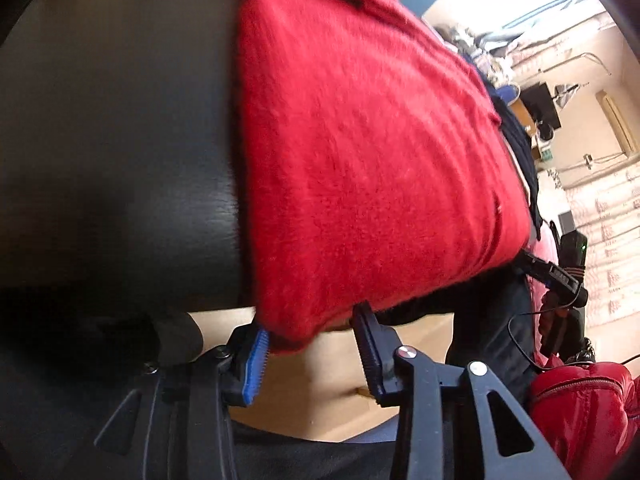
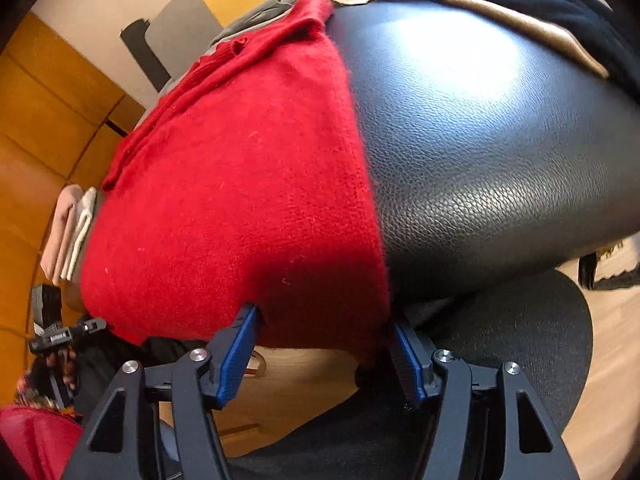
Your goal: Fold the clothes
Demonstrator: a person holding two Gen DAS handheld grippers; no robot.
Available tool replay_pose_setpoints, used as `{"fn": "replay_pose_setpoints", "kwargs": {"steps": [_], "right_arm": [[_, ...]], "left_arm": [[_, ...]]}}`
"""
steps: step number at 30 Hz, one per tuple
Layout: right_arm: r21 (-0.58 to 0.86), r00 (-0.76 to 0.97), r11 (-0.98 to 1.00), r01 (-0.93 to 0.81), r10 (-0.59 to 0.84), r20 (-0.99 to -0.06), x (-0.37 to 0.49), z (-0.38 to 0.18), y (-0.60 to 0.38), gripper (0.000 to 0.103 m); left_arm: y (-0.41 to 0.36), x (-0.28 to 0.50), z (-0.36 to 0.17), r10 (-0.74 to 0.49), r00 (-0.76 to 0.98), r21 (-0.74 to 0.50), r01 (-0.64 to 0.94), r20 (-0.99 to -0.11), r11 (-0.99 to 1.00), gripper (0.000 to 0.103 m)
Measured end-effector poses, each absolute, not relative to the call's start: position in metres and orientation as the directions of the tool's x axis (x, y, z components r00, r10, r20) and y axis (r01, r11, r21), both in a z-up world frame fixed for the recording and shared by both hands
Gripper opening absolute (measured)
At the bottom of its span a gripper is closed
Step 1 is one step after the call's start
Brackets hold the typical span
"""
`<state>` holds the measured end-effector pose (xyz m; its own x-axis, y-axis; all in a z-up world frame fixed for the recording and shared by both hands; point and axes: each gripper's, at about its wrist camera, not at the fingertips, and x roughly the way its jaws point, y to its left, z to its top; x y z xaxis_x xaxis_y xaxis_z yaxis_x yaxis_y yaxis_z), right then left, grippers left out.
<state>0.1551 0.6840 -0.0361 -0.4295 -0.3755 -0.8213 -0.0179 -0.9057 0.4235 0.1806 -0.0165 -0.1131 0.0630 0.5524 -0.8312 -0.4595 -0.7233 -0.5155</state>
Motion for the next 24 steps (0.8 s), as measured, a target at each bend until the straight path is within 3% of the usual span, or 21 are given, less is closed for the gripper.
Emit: {"fn": "replay_pose_setpoints", "kwargs": {"steps": [3, 6, 7, 8, 10, 14, 24], "right_arm": [[0.417, -0.424, -0.909, -0.009, -0.374, -0.825, 0.155, -0.035, 0.683, 0.062], [0.418, -0.412, -0.908, 0.016, -0.387, -0.825, 0.156, -0.033, 0.682, 0.044], [0.422, -0.408, -0.906, 0.027, -0.396, -0.823, 0.157, -0.033, 0.68, 0.032], [0.429, -0.402, -0.902, 0.045, -0.409, -0.819, 0.155, -0.031, 0.676, 0.023], [0.433, -0.393, -0.898, 0.073, -0.425, -0.815, 0.153, -0.029, 0.672, 0.018], [0.533, -0.382, -0.841, 0.088, -0.523, -0.762, 0.151, -0.022, 0.676, 0.014], [0.836, -0.462, -0.53, 0.142, -0.783, -0.418, 0.165, 0.018, 0.701, 0.011]], "left_arm": [[-0.005, 0.18, -0.121, 0.522, 0.093, -0.5, -0.465, -0.848, -0.73, 0.039], [-0.001, 0.185, -0.117, 0.514, 0.088, -0.487, -0.488, -0.853, -0.724, 0.022], [-0.002, 0.188, -0.112, 0.529, 0.082, -0.495, -0.499, -0.845, -0.712, 0.014], [-0.003, 0.192, -0.107, 0.545, 0.074, -0.502, -0.509, -0.835, -0.699, 0.013], [-0.005, 0.198, -0.097, 0.577, 0.06, -0.516, -0.529, -0.815, -0.674, 0.012], [-0.016, 0.211, -0.069, 0.682, 0.031, -0.579, -0.557, -0.731, -0.596, 0.01], [-0.064, 0.223, -0.005, 0.893, -0.062, -0.746, -0.526, -0.446, -0.409, 0.009]]}}
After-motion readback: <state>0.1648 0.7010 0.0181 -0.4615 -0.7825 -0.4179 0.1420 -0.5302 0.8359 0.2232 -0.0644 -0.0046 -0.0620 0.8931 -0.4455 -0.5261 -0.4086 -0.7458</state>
